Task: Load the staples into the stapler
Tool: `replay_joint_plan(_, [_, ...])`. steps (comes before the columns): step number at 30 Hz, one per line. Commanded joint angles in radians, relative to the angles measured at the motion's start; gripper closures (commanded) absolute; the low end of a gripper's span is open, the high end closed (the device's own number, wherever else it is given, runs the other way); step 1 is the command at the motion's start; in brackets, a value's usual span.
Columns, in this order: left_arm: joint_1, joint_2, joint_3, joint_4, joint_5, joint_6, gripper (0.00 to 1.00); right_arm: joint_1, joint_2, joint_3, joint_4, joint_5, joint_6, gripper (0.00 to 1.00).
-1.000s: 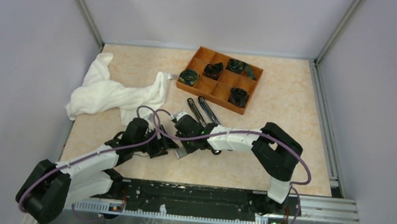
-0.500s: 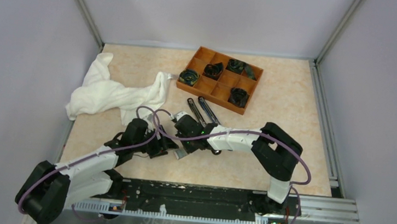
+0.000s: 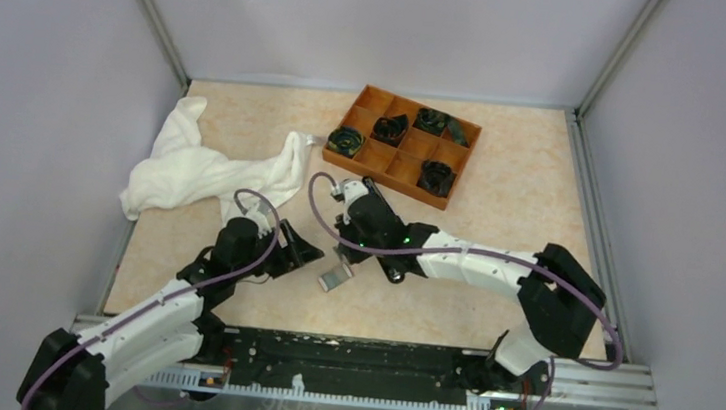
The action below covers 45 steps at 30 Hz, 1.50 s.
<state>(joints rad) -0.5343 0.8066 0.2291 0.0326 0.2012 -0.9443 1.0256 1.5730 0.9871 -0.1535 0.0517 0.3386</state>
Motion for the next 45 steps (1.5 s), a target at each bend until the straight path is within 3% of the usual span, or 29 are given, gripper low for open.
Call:
replay_joint_plan(1, [-0.003, -0.070, 0.009, 0.087, -0.023, 0.036, 0.21, -0.068, -0.115, -0.064, 0.190, -0.089, 0.052, 1.00])
replay_joint_plan(13, [-0.003, -0.117, 0.007, 0.395, 0.088, 0.047, 0.20, -0.152, -0.342, -0.281, 0.605, -0.122, 0.191, 1.00])
replay_joint_plan(26, [-0.003, 0.013, 0.040, 0.771, 0.288, -0.024, 0.25, -0.244, -0.458, -0.468, 1.071, -0.271, 0.388, 1.00])
replay_joint_plan(38, [-0.007, 0.169, 0.020, 1.127, 0.352, -0.178, 0.34, -0.246, -0.410, -0.490, 1.220, -0.355, 0.452, 1.00])
replay_joint_plan(45, [-0.018, 0.197, 0.027, 1.168, 0.344, -0.186, 0.38, -0.246, -0.381, -0.482, 1.253, -0.396, 0.472, 1.00])
